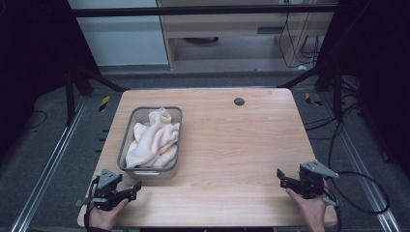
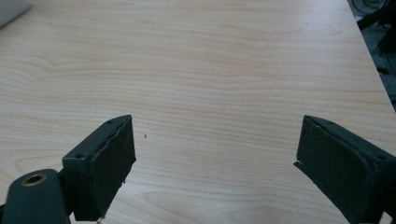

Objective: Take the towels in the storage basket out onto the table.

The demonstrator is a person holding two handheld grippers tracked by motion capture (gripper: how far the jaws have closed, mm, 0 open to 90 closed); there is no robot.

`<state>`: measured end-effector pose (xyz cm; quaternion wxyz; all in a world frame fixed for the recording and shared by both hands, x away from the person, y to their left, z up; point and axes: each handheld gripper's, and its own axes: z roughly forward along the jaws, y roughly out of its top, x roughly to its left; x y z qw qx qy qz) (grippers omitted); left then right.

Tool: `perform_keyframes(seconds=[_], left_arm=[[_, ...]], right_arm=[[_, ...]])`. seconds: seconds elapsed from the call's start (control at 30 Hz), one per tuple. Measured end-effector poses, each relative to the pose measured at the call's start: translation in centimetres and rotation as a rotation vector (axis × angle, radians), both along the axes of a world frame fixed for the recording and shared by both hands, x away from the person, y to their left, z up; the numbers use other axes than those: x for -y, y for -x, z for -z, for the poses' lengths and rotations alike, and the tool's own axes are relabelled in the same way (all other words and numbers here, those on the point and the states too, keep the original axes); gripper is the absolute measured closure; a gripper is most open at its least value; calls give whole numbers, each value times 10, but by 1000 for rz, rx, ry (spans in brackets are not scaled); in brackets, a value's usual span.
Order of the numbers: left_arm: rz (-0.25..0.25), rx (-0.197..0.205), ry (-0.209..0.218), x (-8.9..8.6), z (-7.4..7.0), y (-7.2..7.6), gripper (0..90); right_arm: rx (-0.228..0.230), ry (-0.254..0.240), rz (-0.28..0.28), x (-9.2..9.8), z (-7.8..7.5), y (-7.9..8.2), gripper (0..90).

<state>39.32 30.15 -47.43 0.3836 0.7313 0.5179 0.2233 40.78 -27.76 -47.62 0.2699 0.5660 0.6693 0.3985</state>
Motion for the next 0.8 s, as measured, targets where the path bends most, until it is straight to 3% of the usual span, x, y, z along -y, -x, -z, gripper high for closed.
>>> perform_keyframes(seconds=[0.07, 0.23, 0.3, 0.47, 0.8], left_arm=[[5, 11, 15, -1, -4, 2, 224], [-22, 54, 30, -3, -14, 6, 282], [-21, 78, 9, -4, -18, 7, 298], [-11, 89, 5, -5, -23, 7, 351], [-3, 104, 31, -8, -34, 3, 339]], right_arm=[[8, 4, -18, -5, -2, 3, 114], [-13, 69, -32, -12, 0, 1, 96], [-18, 69, -36, -13, 0, 1, 102], [-27, 88, -48, -17, 1, 3, 111], [-27, 101, -54, -18, 3, 6, 113]])
